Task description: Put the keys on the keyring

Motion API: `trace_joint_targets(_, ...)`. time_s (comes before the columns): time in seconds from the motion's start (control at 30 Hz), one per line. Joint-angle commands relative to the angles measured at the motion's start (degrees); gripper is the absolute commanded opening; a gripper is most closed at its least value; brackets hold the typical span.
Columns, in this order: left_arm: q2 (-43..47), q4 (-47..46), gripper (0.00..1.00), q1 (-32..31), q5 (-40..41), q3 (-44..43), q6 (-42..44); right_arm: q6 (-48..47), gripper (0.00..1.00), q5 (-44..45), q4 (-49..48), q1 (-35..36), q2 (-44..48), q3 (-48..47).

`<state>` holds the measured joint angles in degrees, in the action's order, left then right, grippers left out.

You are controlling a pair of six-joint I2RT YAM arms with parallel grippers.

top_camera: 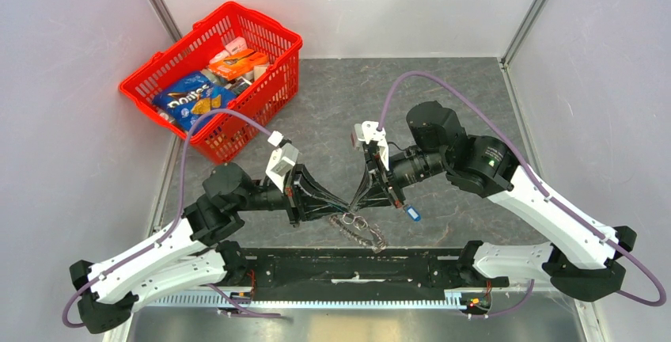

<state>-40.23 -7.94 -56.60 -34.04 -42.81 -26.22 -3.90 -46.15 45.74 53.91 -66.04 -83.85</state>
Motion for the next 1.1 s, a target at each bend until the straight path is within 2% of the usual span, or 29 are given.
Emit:
trace_joint_targets(0.0,0.56,-0.08,0.02,0.06,-1.81,-1.01,0.98,2.08,0.00,-1.44,-5.84,0.07,2.13,-3.32)
trace_joint_targets(0.17,1.26,-1.32,0.02,0.13,-1.66,-0.48,1.32,3.81,0.01,-1.89,-8.17,0.21,2.19,-2.98)
trace_joint_targets(0.3,2.04,-2.19,0.02,0.06,-1.42,0.06,1.48,4.56,0.20,0.00,-9.44,0.15,3.41,-2.12)
trace_joint_targets(0.43,2.48,-2.60,0.02,0.04,-1.27,0.60,1.42,6.28,0.29,0.62,-11.19,0.15,4.70,-1.34)
trace_joint_targets(0.5,2.55,-2.77,0.02,0.10,-1.15,0.78,1.41,7.51,0.39,1.16,-12.41,0.17,5.26,-1.07)
trace_joint_targets(0.6,3.08,-3.11,0.02,0.13,-0.86,1.12,1.35,8.44,0.43,1.98,-13.38,0.16,6.19,-0.63)
trace_joint_targets(0.7,3.60,-3.38,0.02,0.08,-0.68,1.27,1.17,9.44,0.49,8.99,-13.49,0.16,7.96,0.91)
trace_joint_targets(0.83,4.40,-3.66,0.02,0.10,-0.34,1.41,0.76,14.60,0.64,31.55,-13.07,0.08,10.82,6.32)
trace_joint_targets(0.9,5.00,-3.66,0.02,0.06,0.15,1.63,0.58,18.76,0.68,40.87,-12.16,-0.65,11.49,9.66)
trace_joint_targets(0.97,5.57,-3.47,0.02,0.08,1.28,1.83,0.47,21.89,0.70,45.39,-9.08,-3.55,10.30,12.43)
trace_joint_targets(1.07,6.54,-2.40,0.02,0.08,3.06,2.00,0.81,25.93,0.69,45.71,-0.04,-10.10,4.04,13.60)
